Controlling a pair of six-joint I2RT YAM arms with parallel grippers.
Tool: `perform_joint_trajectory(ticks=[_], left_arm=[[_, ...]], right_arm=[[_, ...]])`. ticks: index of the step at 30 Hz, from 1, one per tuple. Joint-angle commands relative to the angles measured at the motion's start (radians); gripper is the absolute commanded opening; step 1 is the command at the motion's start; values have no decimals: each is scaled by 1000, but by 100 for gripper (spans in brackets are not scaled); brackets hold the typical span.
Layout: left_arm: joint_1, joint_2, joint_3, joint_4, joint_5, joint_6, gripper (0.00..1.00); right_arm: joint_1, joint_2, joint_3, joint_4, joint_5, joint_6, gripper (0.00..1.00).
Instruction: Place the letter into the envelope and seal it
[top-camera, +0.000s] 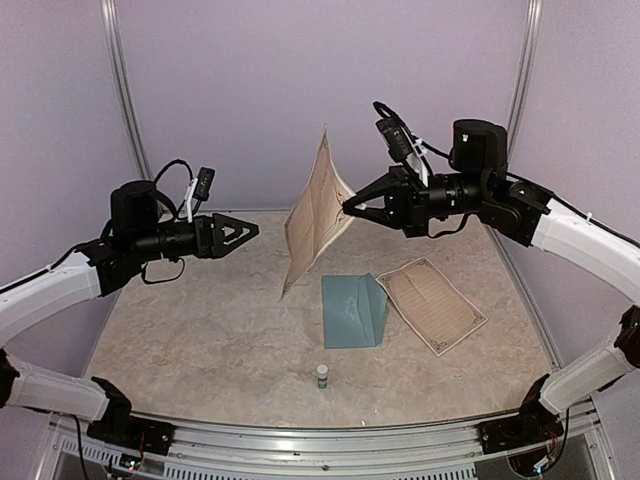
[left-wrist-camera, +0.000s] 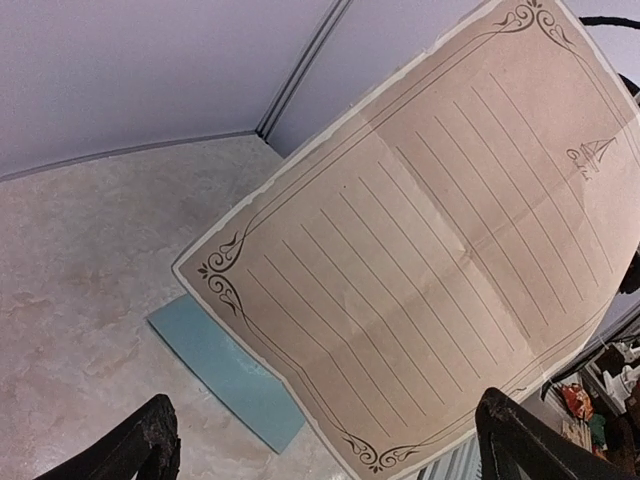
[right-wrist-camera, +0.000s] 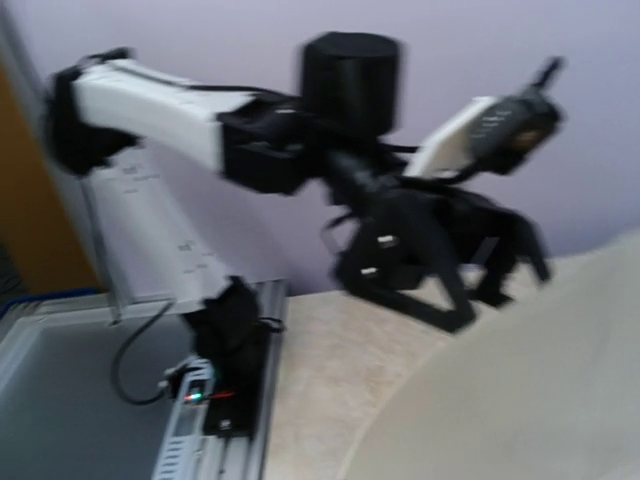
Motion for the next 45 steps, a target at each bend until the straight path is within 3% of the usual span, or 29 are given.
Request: perform_joint_trajectory(ticks=[1, 6, 20, 39, 41, 45], left_arm=[[-35, 28, 66, 16, 93, 69, 99], [-111, 91, 127, 1, 96, 147, 99], [-113, 203, 172, 31, 177, 176, 99], [-107, 329, 354, -178, 323, 317, 99], [-105, 326, 345, -183, 342, 321, 94], [-76, 313, 313, -172, 392, 293, 70]], right_arm=[[10, -41, 27, -99, -140, -77, 0], [10, -55, 23, -116, -224, -91, 0], [9, -84, 6, -141, -274, -112, 0], [10, -91, -7, -136, -306, -113, 0], [9, -93, -8, -140, -279, -140, 0], [2, -94, -11, -160, -217, -148, 0]])
